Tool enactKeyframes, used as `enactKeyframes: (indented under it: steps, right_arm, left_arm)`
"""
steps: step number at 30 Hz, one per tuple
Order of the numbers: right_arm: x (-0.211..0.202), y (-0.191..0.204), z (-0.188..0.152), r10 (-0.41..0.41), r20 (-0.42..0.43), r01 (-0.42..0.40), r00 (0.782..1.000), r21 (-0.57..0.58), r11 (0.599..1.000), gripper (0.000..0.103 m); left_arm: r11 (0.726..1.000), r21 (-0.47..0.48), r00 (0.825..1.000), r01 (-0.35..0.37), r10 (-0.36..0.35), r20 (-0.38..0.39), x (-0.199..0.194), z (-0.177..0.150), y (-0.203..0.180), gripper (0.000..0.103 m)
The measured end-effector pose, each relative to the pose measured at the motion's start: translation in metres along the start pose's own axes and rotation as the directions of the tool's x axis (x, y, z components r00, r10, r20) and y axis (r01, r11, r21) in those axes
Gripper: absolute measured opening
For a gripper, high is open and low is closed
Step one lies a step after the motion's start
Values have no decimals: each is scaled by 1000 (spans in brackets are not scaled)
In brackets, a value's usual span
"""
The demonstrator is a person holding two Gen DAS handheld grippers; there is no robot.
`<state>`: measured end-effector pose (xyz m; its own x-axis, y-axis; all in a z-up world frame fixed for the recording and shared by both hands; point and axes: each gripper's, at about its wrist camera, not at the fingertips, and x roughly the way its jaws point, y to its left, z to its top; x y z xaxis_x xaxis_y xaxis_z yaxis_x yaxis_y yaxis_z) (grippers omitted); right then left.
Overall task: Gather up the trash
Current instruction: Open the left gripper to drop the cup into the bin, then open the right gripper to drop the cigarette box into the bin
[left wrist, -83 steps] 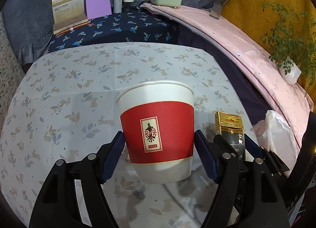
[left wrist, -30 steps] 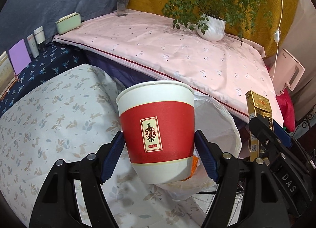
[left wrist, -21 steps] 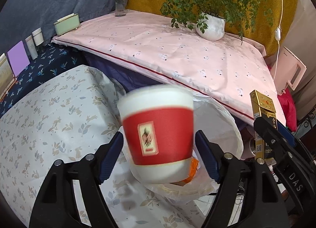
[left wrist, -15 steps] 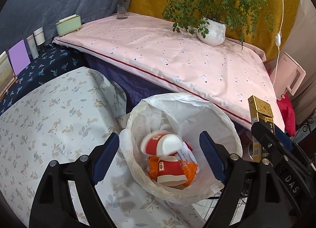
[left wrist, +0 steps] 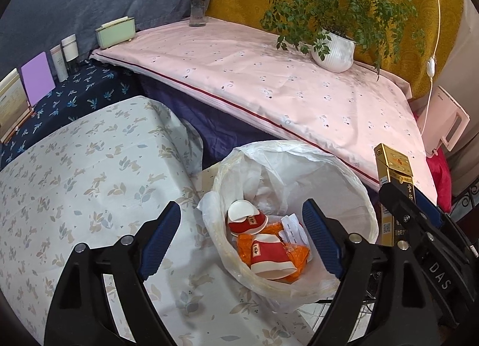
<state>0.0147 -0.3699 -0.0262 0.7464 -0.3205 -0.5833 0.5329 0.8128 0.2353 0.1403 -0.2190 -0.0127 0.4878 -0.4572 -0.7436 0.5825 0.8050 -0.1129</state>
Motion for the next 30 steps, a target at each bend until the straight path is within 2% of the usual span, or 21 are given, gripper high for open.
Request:
enactKeyframes:
  steps: [22, 30]
  right_arm:
    - [22, 28, 0, 41, -42, -42, 998, -34, 999, 59]
    - [18, 33, 3, 51, -30, -51, 998, -22, 998, 59]
  left_arm:
    - [998, -32, 998, -57, 57, 1, -2, -7, 29, 80]
    - [997, -43, 998, -66, 66, 6, -8, -10, 36, 80]
